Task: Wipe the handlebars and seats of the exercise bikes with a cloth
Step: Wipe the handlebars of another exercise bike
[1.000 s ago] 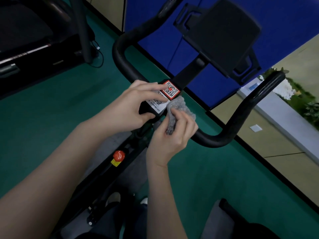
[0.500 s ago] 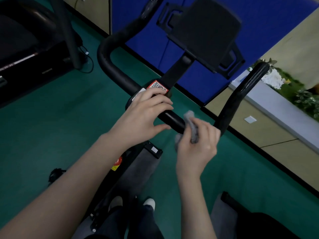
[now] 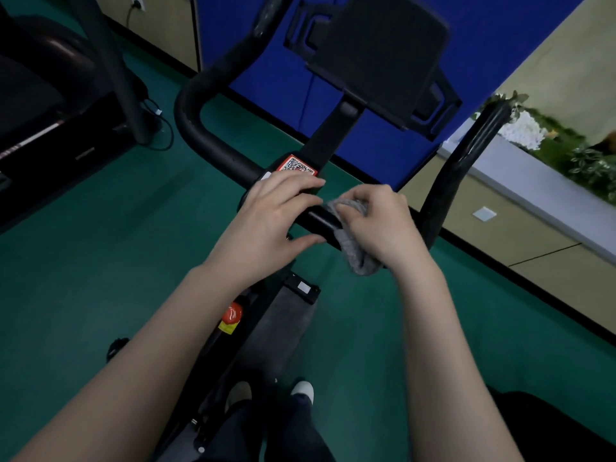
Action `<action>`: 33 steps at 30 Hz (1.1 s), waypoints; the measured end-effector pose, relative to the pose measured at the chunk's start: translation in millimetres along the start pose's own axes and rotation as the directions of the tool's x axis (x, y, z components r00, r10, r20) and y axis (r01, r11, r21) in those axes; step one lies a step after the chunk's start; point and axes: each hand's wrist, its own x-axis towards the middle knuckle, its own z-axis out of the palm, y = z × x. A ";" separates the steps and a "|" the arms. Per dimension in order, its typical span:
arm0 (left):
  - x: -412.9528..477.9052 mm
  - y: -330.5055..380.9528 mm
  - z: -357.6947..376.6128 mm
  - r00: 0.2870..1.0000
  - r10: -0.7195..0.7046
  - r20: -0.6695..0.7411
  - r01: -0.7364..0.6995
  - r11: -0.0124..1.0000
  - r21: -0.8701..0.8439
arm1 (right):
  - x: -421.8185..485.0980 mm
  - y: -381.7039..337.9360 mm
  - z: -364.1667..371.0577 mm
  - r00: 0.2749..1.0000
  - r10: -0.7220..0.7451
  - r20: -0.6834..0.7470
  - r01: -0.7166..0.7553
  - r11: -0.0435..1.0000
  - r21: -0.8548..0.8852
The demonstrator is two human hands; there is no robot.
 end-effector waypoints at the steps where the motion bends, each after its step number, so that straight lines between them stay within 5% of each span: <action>1: -0.3 -0.2 0.1 1.000 0.002 0.000 -0.002 1.000 0.004 | -4.3 5.3 -2.9 1.000 -0.011 -0.015 0.010 0.999 -0.030; 11: -0.7 2.9 4.8 0.998 0.059 -0.024 -0.054 0.983 0.174 | -9.4 15.8 -9.8 0.999 -0.043 -0.007 0.042 0.993 -0.113; 14: -1.1 3.4 6.7 0.997 0.059 -0.041 -0.051 0.982 0.184 | -29.9 33.9 -10.3 0.978 -0.091 -0.189 0.078 0.994 -0.079; 18: -0.5 2.7 6.4 0.998 0.050 -0.038 -0.043 0.983 0.179 | -67.3 39.4 25.1 0.745 -0.171 -0.645 0.235 0.972 0.014; 21: -1.2 2.1 5.3 0.998 0.053 -0.024 -0.048 0.984 0.170 | -95.1 41.0 58.1 0.546 0.206 -0.812 0.188 0.914 0.359; 23: -1.8 2.2 4.2 0.999 0.052 -0.007 -0.050 0.986 0.162 | -106.0 40.1 74.1 0.486 0.513 -0.708 0.103 0.771 0.629; 25: -2.0 2.7 3.0 0.999 0.049 0.003 -0.049 0.986 0.160 | -105.8 36.7 86.4 0.486 0.668 -0.564 0.043 0.626 0.778; 33: -1.9 3.1 -2.7 0.997 0.051 0.057 -0.058 0.988 0.140 | -64.9 -3.5 102.3 0.521 0.848 -0.095 0.065 0.071 0.995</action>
